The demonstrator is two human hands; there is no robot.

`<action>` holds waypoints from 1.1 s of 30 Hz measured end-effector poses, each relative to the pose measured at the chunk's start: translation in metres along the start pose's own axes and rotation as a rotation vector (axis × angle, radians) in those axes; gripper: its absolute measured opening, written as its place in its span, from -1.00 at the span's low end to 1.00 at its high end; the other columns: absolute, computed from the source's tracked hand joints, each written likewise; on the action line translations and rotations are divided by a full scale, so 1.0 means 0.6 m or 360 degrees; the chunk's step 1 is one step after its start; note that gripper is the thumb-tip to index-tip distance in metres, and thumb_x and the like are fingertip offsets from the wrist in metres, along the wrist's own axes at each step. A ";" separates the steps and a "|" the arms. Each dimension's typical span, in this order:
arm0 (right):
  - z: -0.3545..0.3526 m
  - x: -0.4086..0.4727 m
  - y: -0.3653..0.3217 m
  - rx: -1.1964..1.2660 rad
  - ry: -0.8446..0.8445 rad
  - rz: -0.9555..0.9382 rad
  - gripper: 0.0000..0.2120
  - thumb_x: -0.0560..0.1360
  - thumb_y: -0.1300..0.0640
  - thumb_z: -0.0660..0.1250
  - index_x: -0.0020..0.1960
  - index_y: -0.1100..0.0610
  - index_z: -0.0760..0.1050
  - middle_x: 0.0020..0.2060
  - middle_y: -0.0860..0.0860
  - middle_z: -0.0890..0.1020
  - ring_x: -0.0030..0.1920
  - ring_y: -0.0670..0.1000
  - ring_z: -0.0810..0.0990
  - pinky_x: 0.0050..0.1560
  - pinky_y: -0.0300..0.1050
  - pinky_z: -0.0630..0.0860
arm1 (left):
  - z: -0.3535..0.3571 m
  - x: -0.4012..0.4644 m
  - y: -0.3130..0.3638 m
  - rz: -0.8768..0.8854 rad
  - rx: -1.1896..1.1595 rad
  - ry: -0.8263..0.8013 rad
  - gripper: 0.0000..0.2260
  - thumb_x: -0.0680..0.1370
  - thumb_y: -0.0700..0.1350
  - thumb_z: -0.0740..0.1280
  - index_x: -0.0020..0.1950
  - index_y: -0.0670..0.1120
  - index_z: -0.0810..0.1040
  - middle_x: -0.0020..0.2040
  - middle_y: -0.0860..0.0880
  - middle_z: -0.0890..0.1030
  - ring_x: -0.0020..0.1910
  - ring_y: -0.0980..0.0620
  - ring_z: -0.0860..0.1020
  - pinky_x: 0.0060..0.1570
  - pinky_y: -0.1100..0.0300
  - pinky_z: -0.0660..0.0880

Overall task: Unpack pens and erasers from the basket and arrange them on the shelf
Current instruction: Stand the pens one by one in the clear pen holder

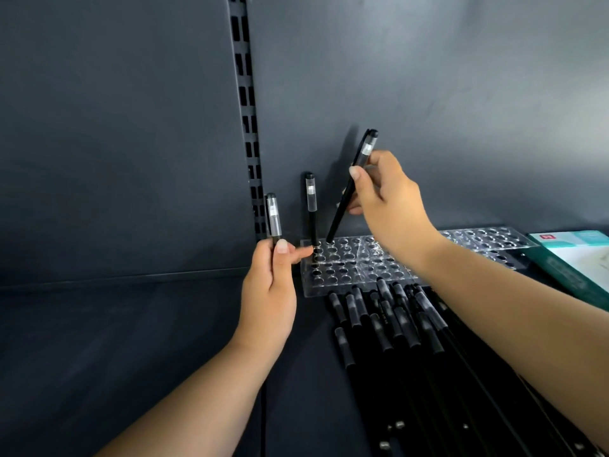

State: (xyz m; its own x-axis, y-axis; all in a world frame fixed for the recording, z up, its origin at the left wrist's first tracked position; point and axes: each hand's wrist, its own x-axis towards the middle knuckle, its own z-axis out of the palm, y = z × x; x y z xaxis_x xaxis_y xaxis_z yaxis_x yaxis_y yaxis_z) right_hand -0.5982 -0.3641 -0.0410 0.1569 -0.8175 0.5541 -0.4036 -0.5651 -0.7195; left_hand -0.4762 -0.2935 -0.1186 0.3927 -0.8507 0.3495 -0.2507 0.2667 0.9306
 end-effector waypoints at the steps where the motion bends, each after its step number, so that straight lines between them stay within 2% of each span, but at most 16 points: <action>1: 0.001 0.001 0.001 -0.0022 -0.0035 -0.0009 -0.82 0.58 0.09 0.14 0.11 0.17 0.35 -0.14 0.23 0.58 -0.16 0.27 0.56 -0.05 0.23 0.51 | 0.000 0.000 0.000 -0.0004 0.0008 0.0000 -0.76 0.61 -0.01 0.02 -0.13 -0.09 0.38 -0.13 0.22 0.63 -0.14 0.36 0.53 0.03 0.20 0.43; 4: 0.008 0.000 0.007 -0.0107 -0.0169 -0.0013 -0.81 0.57 0.09 0.16 0.11 0.17 0.37 -0.18 0.17 0.60 -0.18 0.22 0.59 -0.04 0.18 0.53 | 0.000 0.001 0.002 0.0000 0.0007 0.0002 -0.77 0.61 -0.01 0.02 -0.15 -0.03 0.37 -0.11 0.21 0.63 -0.02 0.32 0.53 0.07 0.19 0.42; 7: 0.015 -0.006 0.019 -0.0217 -0.0280 0.0012 -0.86 0.57 0.09 0.18 0.04 0.16 0.40 -0.18 0.16 0.62 -0.18 0.19 0.59 -0.04 0.05 0.54 | 0.001 0.001 0.003 0.0001 0.0002 0.0011 -0.78 0.61 -0.02 0.02 -0.17 0.01 0.37 -0.12 0.21 0.63 -0.05 0.30 0.54 0.03 0.22 0.42; 9: 0.018 -0.011 0.023 -0.0293 -0.0326 0.0033 -0.87 0.57 0.09 0.19 -0.06 0.15 0.39 -0.19 0.17 0.63 -0.20 0.19 0.57 -0.18 -0.12 0.48 | 0.001 0.001 0.001 0.0002 0.0005 0.0018 -0.78 0.62 -0.02 0.02 -0.17 0.02 0.36 -0.14 0.21 0.63 -0.06 0.30 0.54 0.01 0.24 0.41; 12: 0.019 -0.014 0.024 -0.0334 -0.0334 0.0030 -0.79 0.56 0.08 0.20 -0.05 0.23 0.46 -0.21 0.16 0.63 -0.20 0.18 0.54 -0.20 -0.13 0.39 | 0.001 0.003 -0.003 0.0016 0.0013 0.0019 -0.78 0.62 -0.02 0.02 -0.17 0.02 0.36 -0.14 0.23 0.62 -0.06 0.31 0.53 0.02 0.24 0.42; 15: 0.018 -0.013 0.023 -0.0532 -0.0397 -0.0022 -0.65 0.56 0.00 0.18 -0.18 0.29 0.45 -0.46 0.10 0.48 -0.42 0.09 0.38 -0.29 -0.12 0.30 | 0.001 0.001 -0.003 0.0048 0.0037 0.0001 -0.78 0.59 0.06 0.01 -0.16 0.05 0.35 -0.13 0.25 0.61 -0.07 0.36 0.51 -0.03 0.39 0.37; 17: 0.014 -0.013 0.021 -0.0702 -0.0410 -0.0028 -0.60 0.55 -0.09 0.16 -0.23 0.24 0.44 -0.55 0.01 0.36 -0.50 -0.01 0.29 -0.35 -0.12 0.22 | 0.000 -0.001 0.001 0.0088 0.0064 0.0019 -0.80 0.55 0.10 0.00 -0.15 0.08 0.34 -0.13 0.26 0.60 -0.10 0.40 0.49 -0.13 0.54 0.30; 20: 0.001 -0.011 0.010 -0.0755 -0.0317 -0.0050 -0.63 0.51 -0.16 0.16 -0.16 0.11 0.53 -0.44 0.00 0.53 -0.45 -0.04 0.38 -0.36 -0.19 0.26 | -0.003 -0.002 0.006 0.0199 0.0044 0.0113 -0.87 0.56 0.09 0.04 -0.12 0.11 0.31 -0.13 0.25 0.59 -0.16 0.39 0.49 -0.17 0.56 0.29; 23: -0.014 -0.020 -0.017 -0.0460 -0.0287 -0.0135 -0.69 0.49 -0.12 0.22 -0.16 0.09 0.58 -0.35 0.08 0.61 -0.41 -0.07 0.45 -0.33 -0.31 0.35 | -0.005 -0.003 0.005 0.0355 0.0084 0.0128 -0.93 0.58 0.07 0.13 -0.09 0.14 0.31 -0.13 0.23 0.60 -0.06 0.40 0.49 -0.10 0.56 0.29; 25: -0.018 -0.032 -0.039 -0.0101 -0.0417 -0.0088 -0.76 0.47 -0.08 0.26 -0.22 0.04 0.58 -0.29 0.09 0.65 -0.30 -0.06 0.57 -0.19 -0.27 0.49 | -0.005 -0.004 0.001 0.0434 0.0122 0.0085 -0.93 0.53 0.12 0.11 -0.09 0.18 0.33 -0.14 0.22 0.61 -0.03 0.34 0.52 -0.08 0.52 0.33; 26: -0.019 -0.039 -0.048 0.0036 -0.0522 -0.0058 -0.81 0.46 -0.05 0.29 -0.25 0.01 0.57 -0.31 0.04 0.65 -0.29 -0.08 0.58 -0.19 -0.26 0.50 | -0.004 -0.005 0.000 0.0469 0.0138 0.0053 -0.93 0.52 0.13 0.10 -0.09 0.22 0.35 -0.15 0.24 0.61 -0.04 0.31 0.53 -0.07 0.49 0.37; 28: -0.018 -0.051 -0.054 0.0135 -0.0722 -0.0072 -0.83 0.46 0.06 0.33 -0.32 -0.01 0.55 -0.36 0.00 0.60 -0.34 -0.15 0.52 -0.25 -0.36 0.44 | -0.002 -0.007 0.002 0.0531 0.0197 -0.0015 -0.94 0.52 0.12 0.13 -0.13 0.26 0.37 -0.20 0.31 0.58 -0.11 0.34 0.52 -0.13 0.48 0.39; 30: -0.016 -0.058 -0.051 0.0140 -0.0813 -0.0033 -0.78 0.46 0.14 0.35 -0.36 0.08 0.51 -0.33 0.15 0.56 -0.34 -0.09 0.48 -0.24 -0.30 0.44 | -0.002 -0.009 0.003 0.0587 0.0293 -0.0047 -0.92 0.52 0.10 0.17 -0.18 0.23 0.35 -0.26 0.36 0.55 -0.23 0.37 0.48 -0.23 0.50 0.36; 32: -0.020 -0.057 -0.051 0.0170 -0.0840 0.0090 -0.79 0.46 0.15 0.35 -0.35 0.13 0.51 -0.36 0.22 0.52 -0.35 -0.04 0.42 -0.26 -0.26 0.39 | 0.000 -0.009 0.000 0.0623 0.0290 -0.0086 -0.87 0.52 0.16 0.15 -0.16 0.18 0.41 -0.27 0.22 0.59 -0.18 0.26 0.53 -0.18 0.39 0.43; 33: -0.025 -0.054 -0.054 0.0173 -0.0847 0.0156 -0.81 0.45 0.15 0.35 -0.33 0.16 0.53 -0.38 0.17 0.52 -0.34 -0.05 0.42 -0.26 -0.27 0.39 | 0.000 -0.009 -0.001 0.0641 0.0280 -0.0109 -0.76 0.52 0.21 0.13 -0.13 0.11 0.47 -0.23 0.14 0.60 -0.12 0.17 0.55 -0.11 0.31 0.46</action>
State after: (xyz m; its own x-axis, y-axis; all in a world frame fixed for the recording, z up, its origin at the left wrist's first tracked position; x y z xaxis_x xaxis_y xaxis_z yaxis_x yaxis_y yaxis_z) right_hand -0.6040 -0.3177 -0.0293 0.5684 -0.7943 0.2144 -0.3485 -0.4685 -0.8118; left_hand -0.4781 -0.2890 -0.1212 0.1746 -0.7242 0.6671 -0.5208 0.5070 0.6868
